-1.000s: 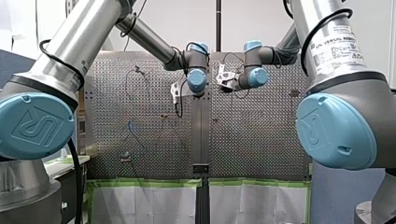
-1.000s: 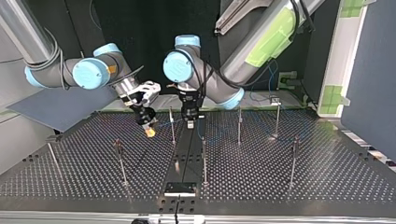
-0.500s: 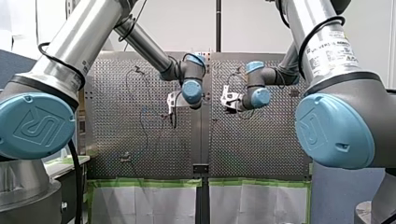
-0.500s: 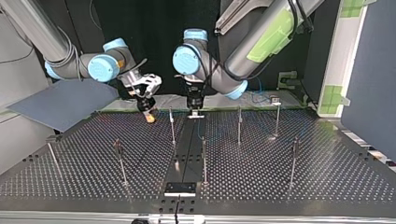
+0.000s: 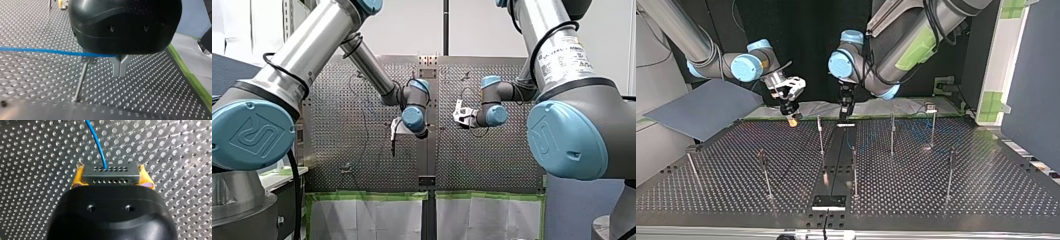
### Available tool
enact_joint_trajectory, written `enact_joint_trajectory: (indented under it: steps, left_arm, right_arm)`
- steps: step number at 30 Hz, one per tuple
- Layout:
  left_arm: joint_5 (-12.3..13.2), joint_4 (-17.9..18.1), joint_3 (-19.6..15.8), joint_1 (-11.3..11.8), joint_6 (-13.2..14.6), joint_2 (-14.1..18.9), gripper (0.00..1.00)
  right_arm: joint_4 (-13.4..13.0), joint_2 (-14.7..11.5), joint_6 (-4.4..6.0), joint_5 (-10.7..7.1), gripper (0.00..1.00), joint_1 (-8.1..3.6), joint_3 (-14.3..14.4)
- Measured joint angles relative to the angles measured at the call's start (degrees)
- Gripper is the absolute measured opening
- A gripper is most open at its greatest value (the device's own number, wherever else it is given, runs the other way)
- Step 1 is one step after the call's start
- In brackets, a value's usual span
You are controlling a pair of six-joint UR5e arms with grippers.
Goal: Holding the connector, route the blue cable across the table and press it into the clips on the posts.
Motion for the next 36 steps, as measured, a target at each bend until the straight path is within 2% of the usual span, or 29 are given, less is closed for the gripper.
enact_joint_trajectory:
  steps: [4,10,15,21,24,30,36]
  left_arm:
    - [2.0,1.5,0.6,0.0,-0.1,-1.6,0.0]
    - [4.6,3.0,1.7,-0.2,-1.1,-2.0,0.0]
    - [5.2,4.0,2.0,-0.2,-2.9,-2.1,0.0]
    - [4.6,4.3,2.0,0.0,-4.1,-2.1,0.0]
    - [5.1,4.4,2.0,0.0,-4.2,-2.1,0.0]
    - [7.7,5.1,2.1,-0.1,-4.8,-2.1,0.0]
    - [10.0,5.2,3.4,0.2,-7.0,-3.2,0.0]
  right_arm:
    - [-0.4,0.0,-0.76,-1.28,0.0,-0.14,0.0]
    - [0.1,0.1,-1.14,-4.05,0.0,-0.4,0.0]
    - [0.9,0.8,-2.09,-5.98,0.0,-0.88,0.1]
    - [2.0,1.8,-3.45,-6.33,0.0,-2.4,0.2]
    - [2.2,1.9,-3.8,-6.34,0.0,-3.21,0.2]
    - [1.9,2.0,-4.11,-6.38,0.0,-4.27,0.0]
    - [0.8,2.1,-3.88,-7.16,0.0,-4.76,-0.1]
